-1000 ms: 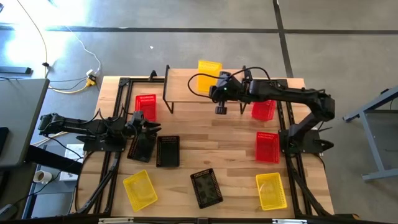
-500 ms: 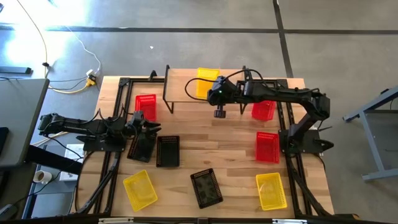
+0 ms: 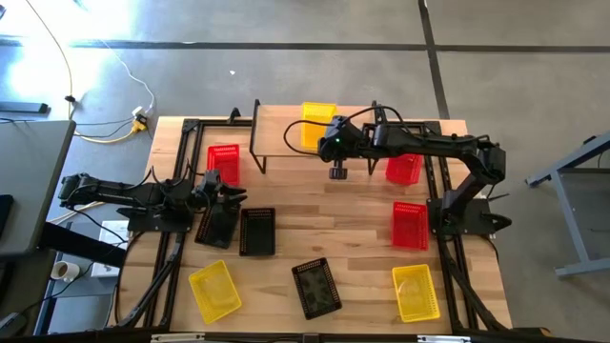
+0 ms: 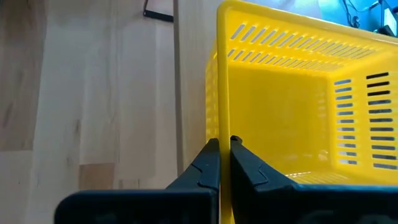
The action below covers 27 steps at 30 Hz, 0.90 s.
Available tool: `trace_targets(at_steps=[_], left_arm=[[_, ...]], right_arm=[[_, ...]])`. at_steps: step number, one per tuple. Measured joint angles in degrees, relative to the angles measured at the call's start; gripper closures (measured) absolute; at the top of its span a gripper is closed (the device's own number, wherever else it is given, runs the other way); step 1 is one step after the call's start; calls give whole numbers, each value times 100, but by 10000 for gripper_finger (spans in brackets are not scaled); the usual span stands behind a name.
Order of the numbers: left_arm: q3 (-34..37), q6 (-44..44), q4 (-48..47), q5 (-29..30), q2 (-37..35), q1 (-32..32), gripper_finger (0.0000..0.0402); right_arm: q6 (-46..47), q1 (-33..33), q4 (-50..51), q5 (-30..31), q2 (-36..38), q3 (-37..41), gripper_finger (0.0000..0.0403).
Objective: Stack baskets on shelf by color
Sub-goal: Put the top yellow bin on the shelf, then put the middle black bin on the shelf
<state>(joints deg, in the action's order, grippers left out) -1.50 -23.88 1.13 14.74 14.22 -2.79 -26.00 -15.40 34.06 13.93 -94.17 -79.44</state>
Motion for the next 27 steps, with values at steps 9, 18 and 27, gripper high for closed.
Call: trace_targets(at_steps=[9, 18, 27], left_arm=[[0, 0, 0, 0, 2, -1, 295], [0, 0, 0, 0, 1, 0, 295], [0, 2, 0, 0, 2, 0, 295]], right_arm=[[0, 0, 0, 65, 0, 0, 350], [98, 2, -247, -81, 0, 0, 330], [747, 2, -373, -322, 0, 0, 330]])
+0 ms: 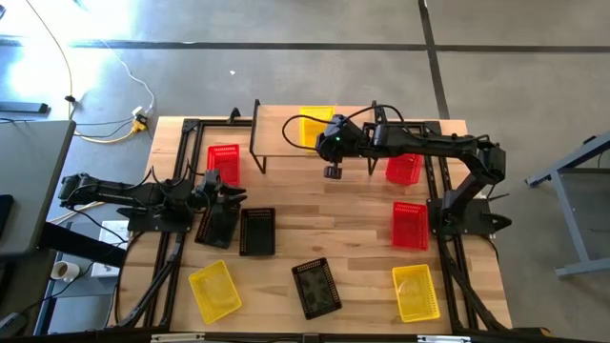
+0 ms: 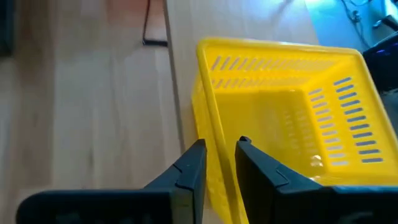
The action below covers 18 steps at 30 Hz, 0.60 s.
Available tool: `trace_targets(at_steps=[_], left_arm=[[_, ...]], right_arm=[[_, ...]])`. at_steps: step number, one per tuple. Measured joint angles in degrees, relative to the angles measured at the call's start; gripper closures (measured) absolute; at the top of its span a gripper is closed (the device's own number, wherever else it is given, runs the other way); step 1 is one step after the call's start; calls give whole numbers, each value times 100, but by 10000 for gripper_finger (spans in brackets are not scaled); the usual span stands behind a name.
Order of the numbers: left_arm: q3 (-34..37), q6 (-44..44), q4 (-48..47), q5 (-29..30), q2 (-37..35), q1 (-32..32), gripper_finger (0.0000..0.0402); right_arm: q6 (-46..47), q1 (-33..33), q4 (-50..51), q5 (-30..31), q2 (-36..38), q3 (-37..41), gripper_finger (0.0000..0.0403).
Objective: Stack baskets on shelf by color
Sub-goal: Put the middle black bin on the shelf
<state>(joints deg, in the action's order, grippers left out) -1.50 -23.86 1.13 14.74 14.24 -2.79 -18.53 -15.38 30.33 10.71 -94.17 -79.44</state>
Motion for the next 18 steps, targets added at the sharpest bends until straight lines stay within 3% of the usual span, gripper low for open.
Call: trace_targets(at_steps=[9, 18], left_arm=[[1, -3, 80, 2, 0, -2, 295], [-110, -238, 1206, 29, 2, 0, 296]], right_arm=[[398, 9, -314, 297, 298, 0, 330], [971, 182, -327, 514, 772, -2, 330]])
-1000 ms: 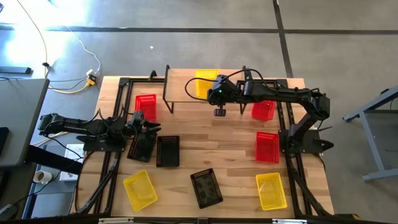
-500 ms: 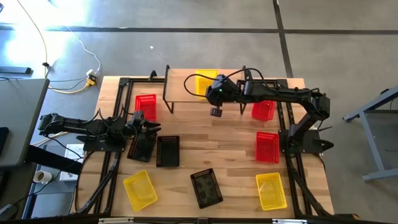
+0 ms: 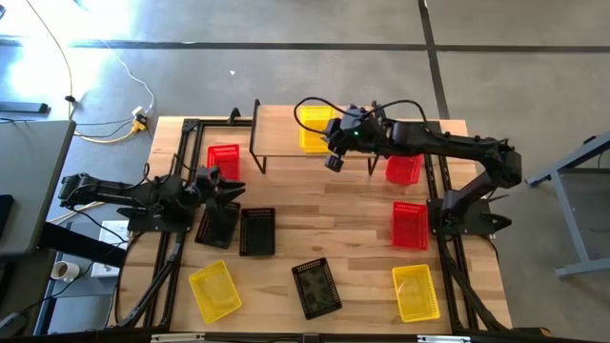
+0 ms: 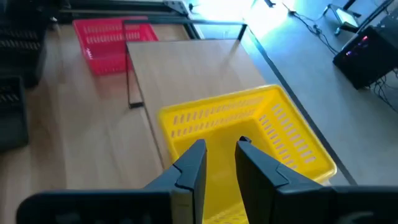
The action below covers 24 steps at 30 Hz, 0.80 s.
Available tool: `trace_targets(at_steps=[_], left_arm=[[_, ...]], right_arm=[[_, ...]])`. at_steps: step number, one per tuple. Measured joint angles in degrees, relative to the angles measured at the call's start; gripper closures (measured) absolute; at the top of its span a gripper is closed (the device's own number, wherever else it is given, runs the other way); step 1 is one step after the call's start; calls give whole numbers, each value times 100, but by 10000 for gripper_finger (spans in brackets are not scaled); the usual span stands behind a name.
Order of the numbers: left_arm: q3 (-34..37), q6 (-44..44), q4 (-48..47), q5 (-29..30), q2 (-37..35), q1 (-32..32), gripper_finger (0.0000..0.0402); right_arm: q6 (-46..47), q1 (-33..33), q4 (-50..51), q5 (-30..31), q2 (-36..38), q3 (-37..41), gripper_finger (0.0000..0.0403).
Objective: Stack baskets on shelf by color
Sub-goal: Put the middle black bin on the shelf
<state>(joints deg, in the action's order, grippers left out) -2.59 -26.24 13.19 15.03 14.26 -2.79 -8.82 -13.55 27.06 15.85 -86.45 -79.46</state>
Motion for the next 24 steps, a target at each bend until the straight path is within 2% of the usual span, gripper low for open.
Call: trace_targets(at_steps=[6, 11, 17, 24], left_arm=[[-676, 507, -148, -464, -2, 0, 296], [-1541, 906, -1276, -686, 263, 0, 296], [-2674, 1409, -2672, -840, 1068, 0, 296], [-3694, 1332, -3821, -1191, 2190, 70, 296]], right_arm=[[-7, 354, -2, 563, 67, -3, 330], [114, 648, -5, 954, 67, -3, 330], [599, 894, -5, 1137, 69, -3, 330], [892, 1268, 19, 1152, 72, -3, 330]])
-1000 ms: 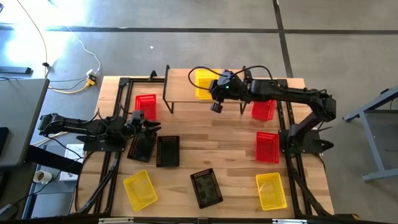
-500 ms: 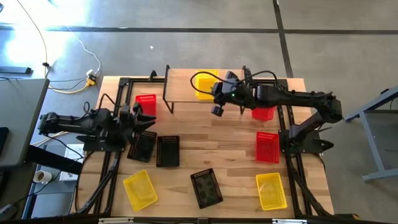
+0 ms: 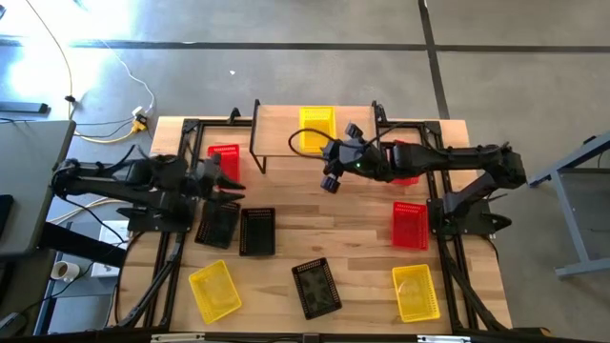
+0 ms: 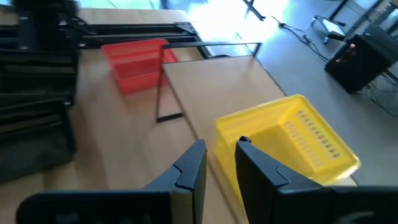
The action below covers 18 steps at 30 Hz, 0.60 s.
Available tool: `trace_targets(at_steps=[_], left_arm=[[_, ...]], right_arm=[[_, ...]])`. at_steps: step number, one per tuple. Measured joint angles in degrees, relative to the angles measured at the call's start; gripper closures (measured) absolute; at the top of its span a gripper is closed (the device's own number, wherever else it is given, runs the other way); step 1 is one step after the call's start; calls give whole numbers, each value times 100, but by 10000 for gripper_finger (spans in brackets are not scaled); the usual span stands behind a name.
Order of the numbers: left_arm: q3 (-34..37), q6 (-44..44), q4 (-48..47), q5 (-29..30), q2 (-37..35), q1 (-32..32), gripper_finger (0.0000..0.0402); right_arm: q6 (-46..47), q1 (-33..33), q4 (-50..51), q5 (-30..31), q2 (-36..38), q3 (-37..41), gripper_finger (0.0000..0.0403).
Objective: Stack baskets on shelf by color
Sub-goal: Put the middle black bin on the shelf
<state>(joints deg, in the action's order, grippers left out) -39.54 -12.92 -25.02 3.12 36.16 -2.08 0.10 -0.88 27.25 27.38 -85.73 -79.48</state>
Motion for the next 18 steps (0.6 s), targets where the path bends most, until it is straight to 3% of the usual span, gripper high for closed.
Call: trace_targets(at_steps=[9, 18], left_arm=[[-497, -922, -398, -296, 1409, 887, 296], [-508, -1536, -453, -30, 2521, 1926, 296]], right_arm=[[116, 435, 464, 6, 106, 0, 330], [543, 506, 776, 42, 305, 2, 330]])
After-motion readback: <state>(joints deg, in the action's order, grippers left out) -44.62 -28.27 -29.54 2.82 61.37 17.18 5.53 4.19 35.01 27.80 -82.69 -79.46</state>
